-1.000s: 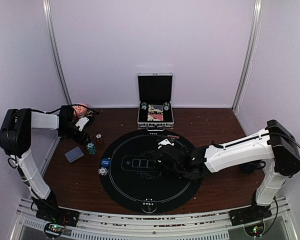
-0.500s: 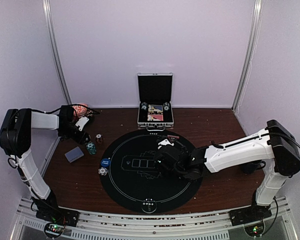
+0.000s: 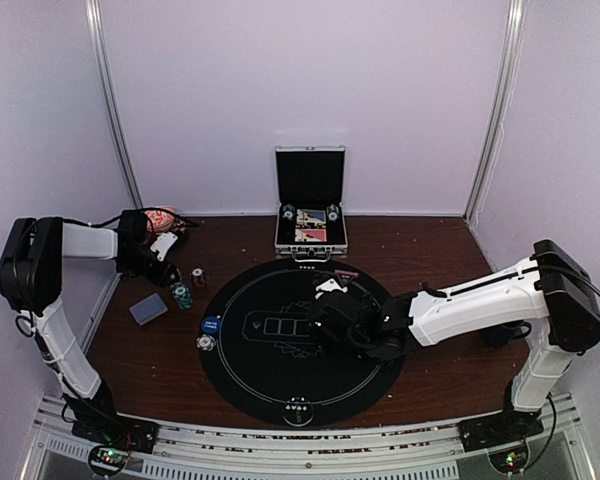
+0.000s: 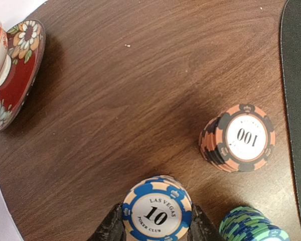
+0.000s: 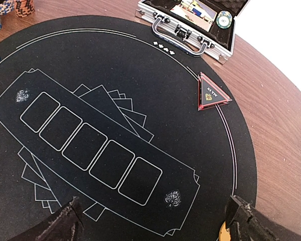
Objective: Distribute texas hold em gaming equipment
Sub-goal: Pick up the pile of poker chips from the pile of poker chips.
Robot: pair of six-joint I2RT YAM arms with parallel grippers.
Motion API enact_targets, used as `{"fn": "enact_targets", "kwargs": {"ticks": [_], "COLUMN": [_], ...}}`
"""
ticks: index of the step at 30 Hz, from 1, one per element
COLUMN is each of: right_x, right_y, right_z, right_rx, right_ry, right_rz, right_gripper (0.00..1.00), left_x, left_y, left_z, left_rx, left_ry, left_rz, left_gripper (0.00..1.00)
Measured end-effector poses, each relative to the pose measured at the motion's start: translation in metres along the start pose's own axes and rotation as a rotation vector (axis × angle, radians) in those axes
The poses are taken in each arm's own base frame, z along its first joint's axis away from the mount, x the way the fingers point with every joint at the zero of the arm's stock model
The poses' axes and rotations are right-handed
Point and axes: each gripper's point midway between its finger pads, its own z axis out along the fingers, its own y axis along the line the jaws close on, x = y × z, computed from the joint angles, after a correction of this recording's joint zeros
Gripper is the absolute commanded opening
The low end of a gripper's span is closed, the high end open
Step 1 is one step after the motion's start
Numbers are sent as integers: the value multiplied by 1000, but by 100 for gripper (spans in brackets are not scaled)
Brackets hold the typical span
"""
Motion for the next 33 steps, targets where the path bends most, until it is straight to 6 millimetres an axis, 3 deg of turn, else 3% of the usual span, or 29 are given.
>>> {"fn": "enact_targets", "kwargs": {"ticks": [7, 15, 19, 26, 33], "right_x": [0, -1, -3, -5, -7], "right_y": [0, -3, -5, -11, -23], "right_z": [0, 0, 0, -5, -8], "right_rx": [1, 15, 26, 38, 56], "right_ry": [0, -7, -17, -35, -50], "right_rz": [0, 1, 6, 17, 41], "right_gripper": [100, 100, 100, 100, 100], "left_x": [-15, -41, -51, -72, -82], "left_y": [4, 4, -5, -45, -120], "left_z": [-17, -52, -72, -113, -139], "left_rx": [-28, -49, -29, 23, 142], "left_ry": [-48, -146, -194, -297, -359], "left_rz": [12, 39, 67, 188, 351], "left_gripper": [31, 31, 30, 31, 31]}}
